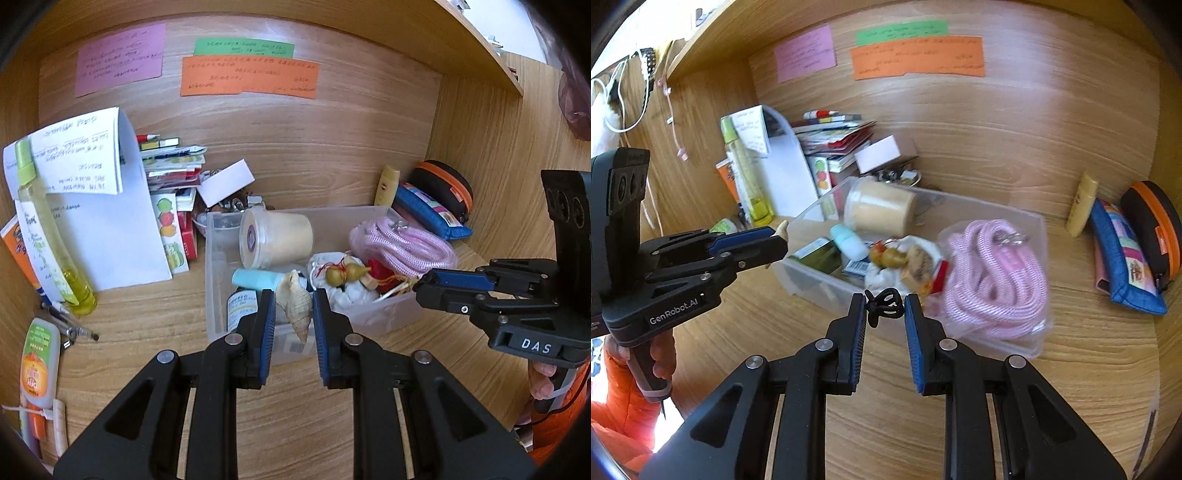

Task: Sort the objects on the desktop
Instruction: 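Carry the seashell and hair clip into the box and open both tools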

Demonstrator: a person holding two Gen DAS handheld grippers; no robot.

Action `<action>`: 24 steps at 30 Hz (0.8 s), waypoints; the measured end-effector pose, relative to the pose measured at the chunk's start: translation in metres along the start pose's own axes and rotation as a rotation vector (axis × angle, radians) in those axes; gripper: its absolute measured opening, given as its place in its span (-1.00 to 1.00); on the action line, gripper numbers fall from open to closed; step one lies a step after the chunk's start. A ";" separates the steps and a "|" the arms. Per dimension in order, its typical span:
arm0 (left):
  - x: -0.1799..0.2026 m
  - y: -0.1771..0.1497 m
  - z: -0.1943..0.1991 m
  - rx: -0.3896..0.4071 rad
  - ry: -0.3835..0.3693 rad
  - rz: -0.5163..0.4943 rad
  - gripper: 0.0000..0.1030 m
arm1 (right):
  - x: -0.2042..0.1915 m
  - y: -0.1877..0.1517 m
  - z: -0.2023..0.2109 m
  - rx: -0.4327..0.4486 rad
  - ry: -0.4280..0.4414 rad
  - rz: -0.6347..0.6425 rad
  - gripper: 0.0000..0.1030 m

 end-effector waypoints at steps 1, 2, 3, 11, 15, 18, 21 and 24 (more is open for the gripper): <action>0.001 0.001 -0.002 -0.001 0.000 -0.002 -0.63 | 0.002 0.001 0.000 0.001 -0.002 -0.002 -0.63; 0.002 0.002 -0.004 -0.002 0.000 -0.002 -0.63 | 0.005 0.003 -0.001 0.002 -0.005 -0.005 -0.63; 0.002 0.002 -0.006 -0.006 -0.004 -0.003 -0.63 | 0.008 0.004 -0.002 0.003 -0.006 -0.008 -0.63; -0.001 -0.001 -0.028 -0.051 -0.004 0.004 -0.63 | 0.021 0.009 -0.018 -0.013 -0.011 -0.022 -0.63; -0.005 -0.003 -0.036 -0.066 -0.001 0.014 -0.63 | 0.021 0.012 -0.023 -0.013 -0.012 -0.009 -0.63; -0.006 -0.004 -0.039 -0.073 0.005 0.019 -0.63 | 0.020 0.013 -0.026 -0.018 -0.012 -0.003 -0.63; -0.008 -0.004 -0.039 -0.075 0.005 0.025 -0.63 | 0.018 0.014 -0.028 -0.019 -0.027 0.006 -0.63; -0.006 -0.004 -0.038 -0.070 0.005 0.016 -0.63 | 0.017 0.013 -0.029 -0.024 -0.027 0.010 -0.63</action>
Point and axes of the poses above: each gripper's, at about its wrist camera, not at the fingertips, and z roughly against the way its jaws point, x to its right, y to its top, the point moved 5 cm from there along -z, roughly the way its jaws point, and after that the axes turned 3 degrees about x, right-handed, at the moved point
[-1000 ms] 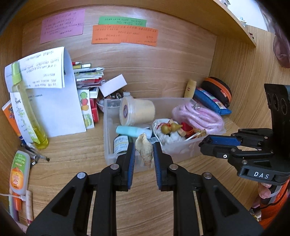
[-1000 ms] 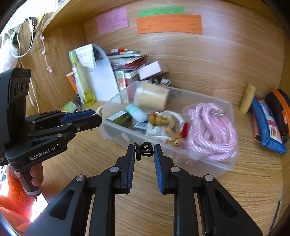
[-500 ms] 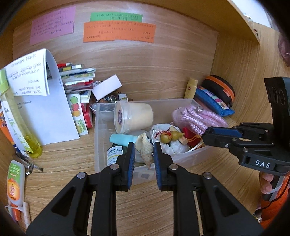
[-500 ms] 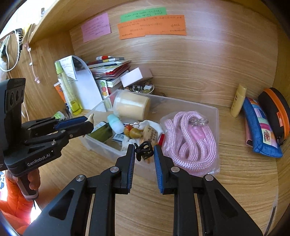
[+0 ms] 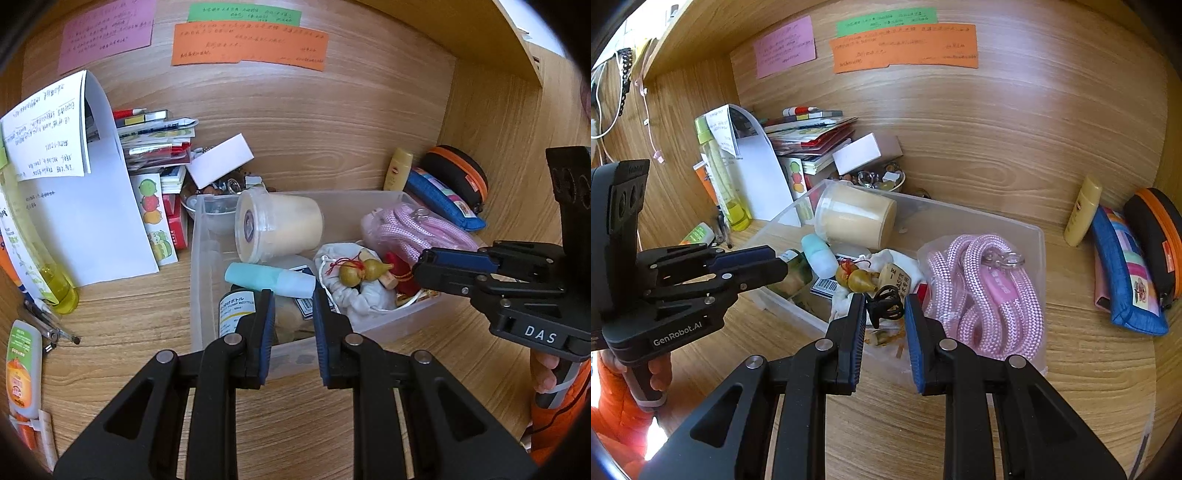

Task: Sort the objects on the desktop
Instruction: 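Carry the seashell and hair clip into the box and open both tools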

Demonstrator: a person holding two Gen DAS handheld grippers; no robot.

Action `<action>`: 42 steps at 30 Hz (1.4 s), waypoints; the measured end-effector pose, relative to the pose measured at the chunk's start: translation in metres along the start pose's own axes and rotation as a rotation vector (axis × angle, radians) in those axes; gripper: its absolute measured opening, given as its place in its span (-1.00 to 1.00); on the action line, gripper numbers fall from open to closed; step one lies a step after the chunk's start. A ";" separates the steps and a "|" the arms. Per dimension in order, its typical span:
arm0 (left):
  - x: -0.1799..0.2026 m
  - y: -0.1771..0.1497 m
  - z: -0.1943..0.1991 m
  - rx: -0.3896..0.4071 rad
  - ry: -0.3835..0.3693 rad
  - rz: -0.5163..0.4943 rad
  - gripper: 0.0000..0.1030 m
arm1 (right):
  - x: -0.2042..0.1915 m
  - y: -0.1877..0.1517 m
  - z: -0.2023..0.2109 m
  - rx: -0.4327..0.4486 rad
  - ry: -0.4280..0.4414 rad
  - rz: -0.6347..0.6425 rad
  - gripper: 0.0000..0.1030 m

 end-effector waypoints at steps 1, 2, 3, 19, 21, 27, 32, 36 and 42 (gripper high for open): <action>0.001 0.000 0.001 0.001 0.000 -0.003 -0.63 | 0.000 0.000 0.000 -0.002 -0.002 0.000 -0.63; 0.001 0.000 0.001 0.002 -0.001 -0.004 -0.63 | 0.000 0.000 0.000 -0.002 -0.004 -0.001 -0.62; 0.001 0.000 0.002 0.003 -0.003 -0.003 -0.63 | 0.000 0.000 0.001 -0.001 -0.005 -0.002 -0.62; 0.000 -0.001 0.024 0.018 0.030 0.046 0.14 | -0.003 0.000 0.027 0.060 -0.042 0.016 -0.14; 0.001 -0.001 0.029 0.025 0.039 0.049 0.21 | -0.004 -0.001 0.031 0.065 -0.048 0.021 -0.10; 0.009 -0.002 0.046 0.053 0.082 0.041 0.61 | -0.007 -0.005 0.044 0.073 -0.050 0.038 -0.09; 0.015 -0.004 0.064 0.104 0.135 0.033 0.80 | -0.007 -0.010 0.058 0.095 -0.063 0.040 0.26; 0.019 -0.006 0.078 0.140 0.170 0.037 0.81 | -0.008 -0.013 0.077 0.139 -0.066 0.046 0.48; 0.027 -0.011 0.094 0.164 0.179 0.044 0.88 | -0.007 -0.018 0.099 0.168 -0.072 0.046 0.53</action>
Point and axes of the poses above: each gripper's, at about its wrist camera, not at the fingertips, and z roughly against the way its jaws point, x to its right, y to its top, the point moved 5 cm from there along -z, roughly the way its jaws point, and after that the axes turned 3 degrees about x, right-handed, at the moved point
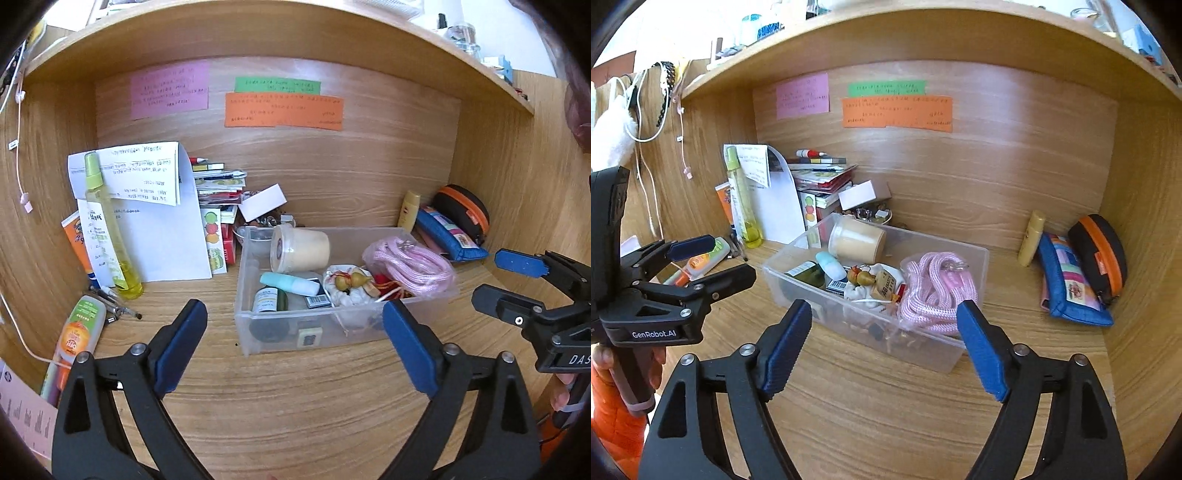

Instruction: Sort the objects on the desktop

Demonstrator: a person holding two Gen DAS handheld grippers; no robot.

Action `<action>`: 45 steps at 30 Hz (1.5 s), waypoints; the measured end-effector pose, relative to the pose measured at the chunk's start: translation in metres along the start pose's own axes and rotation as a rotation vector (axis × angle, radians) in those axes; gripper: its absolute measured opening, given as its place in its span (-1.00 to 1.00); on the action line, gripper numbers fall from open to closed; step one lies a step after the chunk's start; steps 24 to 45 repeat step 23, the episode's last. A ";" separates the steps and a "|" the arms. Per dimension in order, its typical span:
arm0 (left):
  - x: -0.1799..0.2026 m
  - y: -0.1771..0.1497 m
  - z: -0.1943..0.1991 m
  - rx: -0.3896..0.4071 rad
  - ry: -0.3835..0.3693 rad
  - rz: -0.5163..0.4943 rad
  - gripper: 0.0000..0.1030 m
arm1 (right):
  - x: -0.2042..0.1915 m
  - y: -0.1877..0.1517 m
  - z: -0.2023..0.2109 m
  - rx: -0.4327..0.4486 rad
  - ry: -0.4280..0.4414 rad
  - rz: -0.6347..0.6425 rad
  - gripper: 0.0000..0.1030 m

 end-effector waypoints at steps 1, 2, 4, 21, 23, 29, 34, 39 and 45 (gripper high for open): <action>0.001 -0.001 0.003 0.004 0.000 -0.001 0.88 | 0.000 -0.001 0.003 0.003 -0.001 -0.001 0.54; 0.003 -0.002 0.006 0.008 0.001 -0.003 0.88 | 0.000 -0.002 0.006 0.005 -0.003 -0.003 0.59; 0.005 -0.004 0.010 0.014 0.002 -0.007 0.88 | 0.000 -0.004 0.012 0.014 -0.004 -0.007 0.63; 0.020 -0.005 0.041 0.121 -0.016 -0.030 0.88 | 0.003 -0.013 0.033 0.035 0.000 -0.036 0.63; 0.020 -0.006 0.041 0.121 -0.008 -0.032 0.89 | 0.004 -0.013 0.033 0.033 0.001 -0.040 0.63; 0.020 -0.006 0.041 0.121 -0.008 -0.032 0.89 | 0.004 -0.013 0.033 0.033 0.001 -0.040 0.63; 0.020 -0.006 0.041 0.121 -0.008 -0.032 0.89 | 0.004 -0.013 0.033 0.033 0.001 -0.040 0.63; 0.020 -0.006 0.041 0.121 -0.008 -0.032 0.89 | 0.004 -0.013 0.033 0.033 0.001 -0.040 0.63; 0.020 -0.006 0.041 0.121 -0.008 -0.032 0.89 | 0.004 -0.013 0.033 0.033 0.001 -0.040 0.63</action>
Point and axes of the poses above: each gripper's, at about its wrist camera, not at the fingertips, and z roughly against the way its jaws point, x to its right, y to its top, the point moved 5 cm from there along -z, roughly the way its jaws point, and after that the axes turned 3 degrees about x, right-handed, at the moved point
